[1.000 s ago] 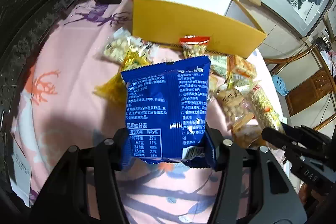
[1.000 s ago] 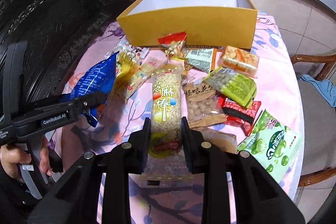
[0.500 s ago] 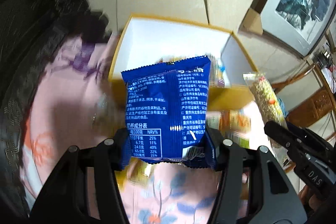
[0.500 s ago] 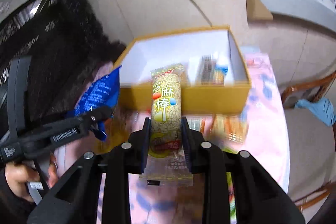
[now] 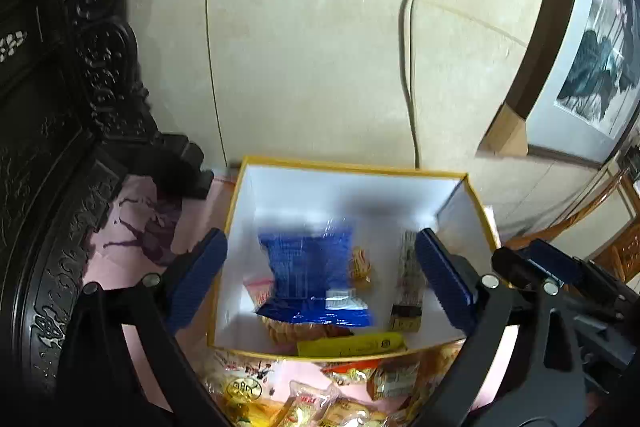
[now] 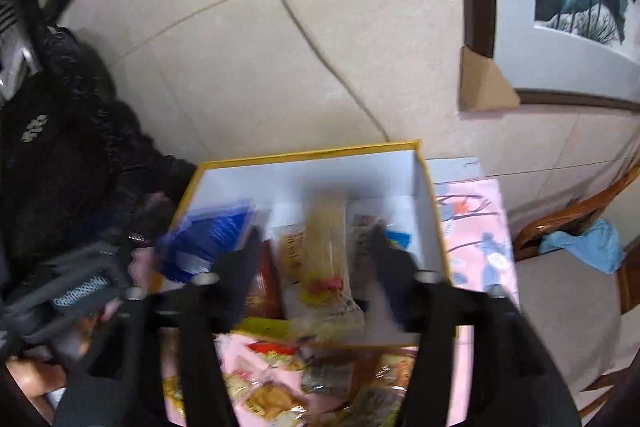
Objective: Organize snacks
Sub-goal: 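Carry the blue packet and rice-stick packet into the yellow box and open both tools, then move both tools back from the box to the snack pile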
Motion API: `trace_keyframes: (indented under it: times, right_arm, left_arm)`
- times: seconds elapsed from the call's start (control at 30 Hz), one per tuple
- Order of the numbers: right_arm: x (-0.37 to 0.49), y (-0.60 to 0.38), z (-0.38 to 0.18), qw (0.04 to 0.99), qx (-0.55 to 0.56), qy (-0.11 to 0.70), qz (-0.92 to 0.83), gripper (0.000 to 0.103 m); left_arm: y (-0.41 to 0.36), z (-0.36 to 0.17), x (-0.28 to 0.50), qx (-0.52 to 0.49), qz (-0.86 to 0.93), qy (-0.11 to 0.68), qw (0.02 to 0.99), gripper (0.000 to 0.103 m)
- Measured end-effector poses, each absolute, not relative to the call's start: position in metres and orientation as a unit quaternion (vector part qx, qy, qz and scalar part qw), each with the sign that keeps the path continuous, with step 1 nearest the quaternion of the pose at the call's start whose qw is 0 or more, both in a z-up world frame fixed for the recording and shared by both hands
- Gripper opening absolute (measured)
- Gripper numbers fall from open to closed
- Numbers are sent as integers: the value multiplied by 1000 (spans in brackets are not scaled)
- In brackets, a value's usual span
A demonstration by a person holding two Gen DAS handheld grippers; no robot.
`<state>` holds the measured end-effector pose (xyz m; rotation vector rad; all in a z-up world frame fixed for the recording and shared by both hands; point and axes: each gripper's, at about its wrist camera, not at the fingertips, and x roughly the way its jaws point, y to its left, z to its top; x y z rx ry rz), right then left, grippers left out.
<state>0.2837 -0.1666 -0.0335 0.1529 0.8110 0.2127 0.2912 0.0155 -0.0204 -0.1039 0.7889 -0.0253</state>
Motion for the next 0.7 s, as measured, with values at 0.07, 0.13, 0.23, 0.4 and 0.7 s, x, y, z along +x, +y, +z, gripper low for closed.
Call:
trace_keyframes:
  times: [0.07, 0.13, 0.23, 0.4, 0.7]
  right_arm:
    - [281, -170, -30, 913, 68, 387, 111, 61]
    - [274, -176, -30, 914, 58, 385, 116, 62]
    - [256, -189, -36, 910, 44, 391, 134, 66]
    - [210, -215, -77, 886, 13, 438, 154, 66]
    - [148, -222, -170, 840, -2, 524, 144, 66]
  left_arm:
    - [18, -18, 289, -51, -13, 384, 922, 101]
    - [23, -18, 281, -51, -12, 384, 922, 101]
    - [28, -28, 268, -52, -15, 398, 916, 101]
    - [30, -51, 253, -52, -16, 422, 905, 101]
    - [30, -56, 219, -76, -28, 430, 899, 101]
